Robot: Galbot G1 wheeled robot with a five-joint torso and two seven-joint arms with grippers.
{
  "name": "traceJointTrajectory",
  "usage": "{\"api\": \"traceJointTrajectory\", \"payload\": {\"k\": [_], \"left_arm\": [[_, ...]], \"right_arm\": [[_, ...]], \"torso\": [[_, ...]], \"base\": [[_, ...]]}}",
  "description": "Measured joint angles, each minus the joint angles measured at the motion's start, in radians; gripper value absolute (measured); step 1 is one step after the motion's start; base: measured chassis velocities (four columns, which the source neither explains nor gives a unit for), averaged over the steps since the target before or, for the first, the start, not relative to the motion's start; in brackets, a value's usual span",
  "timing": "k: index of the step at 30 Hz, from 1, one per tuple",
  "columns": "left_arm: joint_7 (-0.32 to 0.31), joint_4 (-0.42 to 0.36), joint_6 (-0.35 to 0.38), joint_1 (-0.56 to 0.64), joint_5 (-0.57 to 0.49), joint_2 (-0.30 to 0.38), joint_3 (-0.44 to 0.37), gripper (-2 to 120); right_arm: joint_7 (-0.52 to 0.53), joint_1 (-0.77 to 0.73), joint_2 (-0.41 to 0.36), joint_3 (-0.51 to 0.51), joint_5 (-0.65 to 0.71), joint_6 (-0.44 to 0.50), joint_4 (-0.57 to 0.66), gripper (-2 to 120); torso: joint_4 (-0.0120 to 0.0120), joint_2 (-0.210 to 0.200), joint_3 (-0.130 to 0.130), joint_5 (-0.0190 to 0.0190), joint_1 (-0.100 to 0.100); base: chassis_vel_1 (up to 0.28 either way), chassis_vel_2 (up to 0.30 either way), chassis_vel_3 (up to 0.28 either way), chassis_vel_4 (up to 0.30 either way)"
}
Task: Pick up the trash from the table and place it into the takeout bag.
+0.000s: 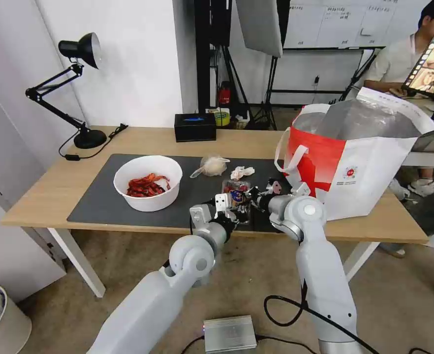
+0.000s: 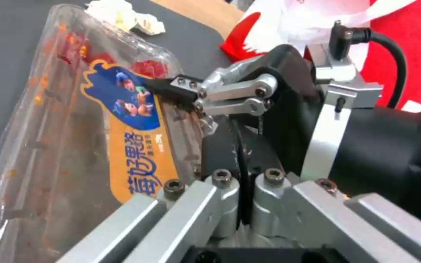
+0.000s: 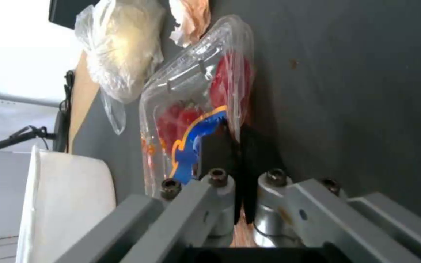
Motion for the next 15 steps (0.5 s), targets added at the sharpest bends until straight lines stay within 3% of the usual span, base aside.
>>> {"api": "traceJointTrajectory", "payload": {"k": [15], "left_arm": [[-0.002,-0.022,-0.002,-0.004,-0.007,0.014,-0.031,0]], "right_arm": [[-0.001,-0.008,0.002,0.012,0.001,-0.001,0.005,0]], "torso": [[0.0001,0.0,0.0,0.0,0.0]], "base": [[0.0,0.0,0.0,0.0]]}}
